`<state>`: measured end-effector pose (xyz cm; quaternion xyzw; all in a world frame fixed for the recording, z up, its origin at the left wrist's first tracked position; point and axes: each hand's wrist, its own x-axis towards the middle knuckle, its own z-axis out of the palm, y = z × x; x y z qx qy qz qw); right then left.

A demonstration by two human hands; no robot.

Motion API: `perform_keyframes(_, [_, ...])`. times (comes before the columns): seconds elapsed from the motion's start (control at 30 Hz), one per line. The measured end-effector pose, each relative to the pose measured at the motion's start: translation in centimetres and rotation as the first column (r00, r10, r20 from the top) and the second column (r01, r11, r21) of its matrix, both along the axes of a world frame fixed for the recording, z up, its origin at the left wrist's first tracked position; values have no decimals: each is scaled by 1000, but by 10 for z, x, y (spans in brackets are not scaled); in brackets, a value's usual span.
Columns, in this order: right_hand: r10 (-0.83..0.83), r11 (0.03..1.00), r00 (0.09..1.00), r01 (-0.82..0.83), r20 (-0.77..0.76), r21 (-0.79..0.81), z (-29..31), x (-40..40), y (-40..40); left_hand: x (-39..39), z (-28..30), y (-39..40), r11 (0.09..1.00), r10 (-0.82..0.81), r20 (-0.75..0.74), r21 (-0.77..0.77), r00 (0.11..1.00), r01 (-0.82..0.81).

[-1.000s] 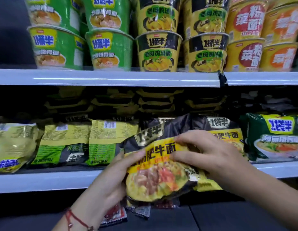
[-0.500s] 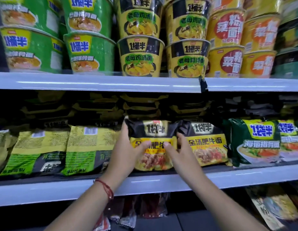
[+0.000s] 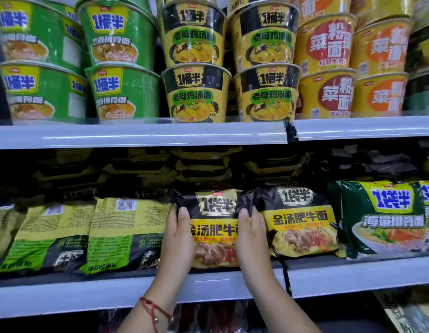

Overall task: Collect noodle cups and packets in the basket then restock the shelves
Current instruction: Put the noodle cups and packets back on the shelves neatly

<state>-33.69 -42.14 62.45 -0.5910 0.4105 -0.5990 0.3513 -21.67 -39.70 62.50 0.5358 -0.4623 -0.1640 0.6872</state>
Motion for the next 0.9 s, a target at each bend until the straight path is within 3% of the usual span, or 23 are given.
perform_keyframes(0.23, [83,996,996,-83,-10,46,7,-15,-1,-3,0,6,998,63,38,-29,997,-62])
perform_keyframes(0.33, [115,992,993,-115,7,42,6,-16,1,-5,-4,20,975,134,204,-201,970,-92])
perform_keyframes(0.37, [114,993,993,-113,-19,25,4,-13,2,-5,-6,22,959,203,339,-259,918,-117])
perform_keyframes(0.43, [107,994,992,-109,-71,-25,0,-6,2,0,-13,13,934,344,627,-303,699,-188])
perform_keyframes(0.47, [110,993,990,-114,-86,-38,-1,-4,2,3,-16,7,930,368,716,-283,593,-234])
perform_keyframes(0.5, [118,992,989,-121,-91,-37,0,-3,2,4,-18,2,929,362,759,-250,541,-272])
perform_keyframes(0.6, [97,995,994,-98,-50,-21,-1,-6,0,4,-23,-5,930,346,752,-198,560,-309])
perform_keyframes(0.67, [27,986,999,-31,-32,-163,-1,-6,9,3,-23,-5,929,355,728,-205,587,-307])
perform_keyframes(0.77, [-209,783,936,-13,-284,-622,-1,0,12,0,-23,-6,931,360,720,-237,594,-277])
perform_keyframes(0.8, [-305,726,871,-49,-386,-685,-2,2,1,0,-23,-6,936,351,709,-250,612,-247])
perform_keyframes(0.9, [-418,772,728,-31,-543,-635,-1,-8,-33,2,-20,-6,962,258,589,-230,765,-147])
